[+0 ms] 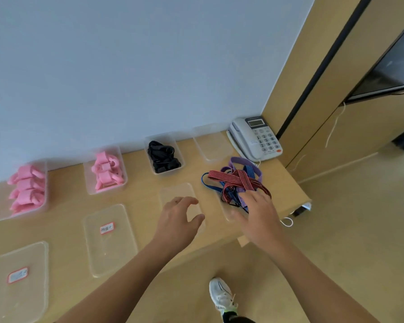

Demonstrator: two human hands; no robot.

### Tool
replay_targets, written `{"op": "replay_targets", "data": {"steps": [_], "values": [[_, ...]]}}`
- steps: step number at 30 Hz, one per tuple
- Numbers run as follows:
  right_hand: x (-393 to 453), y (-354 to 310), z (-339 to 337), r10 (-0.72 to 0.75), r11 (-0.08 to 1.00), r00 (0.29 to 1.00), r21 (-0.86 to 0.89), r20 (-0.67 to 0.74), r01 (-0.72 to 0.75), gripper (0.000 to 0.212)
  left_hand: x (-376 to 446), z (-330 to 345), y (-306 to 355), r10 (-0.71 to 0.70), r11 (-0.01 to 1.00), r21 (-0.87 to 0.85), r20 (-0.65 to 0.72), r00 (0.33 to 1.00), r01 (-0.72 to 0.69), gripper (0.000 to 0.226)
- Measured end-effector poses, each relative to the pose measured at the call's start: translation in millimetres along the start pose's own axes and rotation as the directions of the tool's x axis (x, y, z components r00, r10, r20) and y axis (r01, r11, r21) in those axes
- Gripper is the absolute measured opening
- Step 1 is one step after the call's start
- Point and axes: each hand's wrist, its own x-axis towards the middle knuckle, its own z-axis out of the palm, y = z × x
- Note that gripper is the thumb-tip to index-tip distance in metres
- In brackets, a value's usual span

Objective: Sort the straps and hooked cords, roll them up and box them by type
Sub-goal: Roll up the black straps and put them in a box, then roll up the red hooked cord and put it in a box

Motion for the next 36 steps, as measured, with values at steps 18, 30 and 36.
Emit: {"op": "replay_targets", "data": {"steps": [18, 30, 36], "values": [[111.1, 92.0, 5.5, -0.126, 0.984, 0.979, 0.148, 0.162, 0.102, 0.03, 39.7, 86.9, 77.6, -0.308, 0.95, -0.009, -0.175, 0.935, 0.311, 0.036], [108.4, 62.8, -40.3, -0.248, 0.757, 0.93, 0.653, 0.271, 0.012, 0.028, 27.7, 77.0, 97.1, -0.409, 0.912, -0.149, -0.311, 0.858, 0.381, 0.052], [88.6, 43.6, -52.8, -0.257, 0.692, 0.913, 0.72, 0.316, -0.054, 0.009, 12.0, 66.3, 98.9, -0.377, 0.922, -0.17, -0.186, 0.907, 0.348, 0.059]]}}
